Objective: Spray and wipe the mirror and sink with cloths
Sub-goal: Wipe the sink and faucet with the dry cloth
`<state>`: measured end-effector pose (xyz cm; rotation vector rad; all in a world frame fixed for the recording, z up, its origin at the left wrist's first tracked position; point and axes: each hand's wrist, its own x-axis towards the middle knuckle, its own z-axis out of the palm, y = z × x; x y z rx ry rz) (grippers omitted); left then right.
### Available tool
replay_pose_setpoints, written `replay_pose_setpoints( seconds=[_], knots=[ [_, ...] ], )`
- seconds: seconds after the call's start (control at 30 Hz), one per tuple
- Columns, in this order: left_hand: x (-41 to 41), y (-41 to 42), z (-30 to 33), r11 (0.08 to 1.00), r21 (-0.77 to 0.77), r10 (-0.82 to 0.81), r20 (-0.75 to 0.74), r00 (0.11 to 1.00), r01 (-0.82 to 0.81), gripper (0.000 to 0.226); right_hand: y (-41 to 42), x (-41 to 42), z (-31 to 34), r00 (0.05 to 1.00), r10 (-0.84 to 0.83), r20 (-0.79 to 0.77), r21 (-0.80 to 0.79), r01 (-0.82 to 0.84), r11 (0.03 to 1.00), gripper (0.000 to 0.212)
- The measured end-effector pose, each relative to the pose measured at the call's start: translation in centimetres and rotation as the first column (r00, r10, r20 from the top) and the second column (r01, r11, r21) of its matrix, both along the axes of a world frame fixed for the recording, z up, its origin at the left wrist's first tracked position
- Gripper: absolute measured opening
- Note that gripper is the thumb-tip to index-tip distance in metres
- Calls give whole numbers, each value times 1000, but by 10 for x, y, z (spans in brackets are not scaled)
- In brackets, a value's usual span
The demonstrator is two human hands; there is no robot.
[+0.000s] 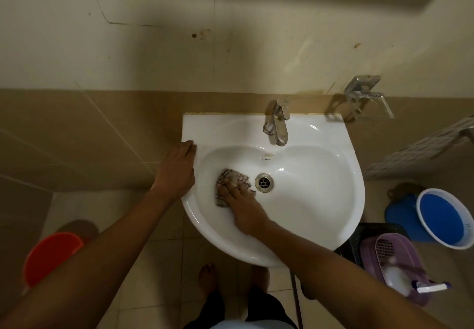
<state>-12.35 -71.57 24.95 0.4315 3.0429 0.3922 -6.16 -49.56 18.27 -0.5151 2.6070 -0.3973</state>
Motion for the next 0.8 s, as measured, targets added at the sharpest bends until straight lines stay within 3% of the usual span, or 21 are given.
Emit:
replay_pose_setpoints(
  seconds=[0.17, 0.4, 0.57, 0.8],
  knots=[
    [1, -1, -3, 1000, -12, -9, -5, 1000, 9, 60, 61, -21, -5, 1000, -24, -16, 343, 28, 939, 64],
    [4, -1, -9, 1000, -4, 2, 13, 1000, -2, 63, 68, 13, 8, 960, -279, 8, 496, 238, 835, 58],
    [7, 2, -13, 1000, 19, 10, 12, 1000, -10, 63, 33, 29, 40, 959, -278, 57, 446, 224, 867, 51],
    [9, 2, -18, 1000, 0, 18, -15, 1000, -18, 60, -33, 36, 72, 968, -218, 121, 149, 200, 969, 48]
  ],
)
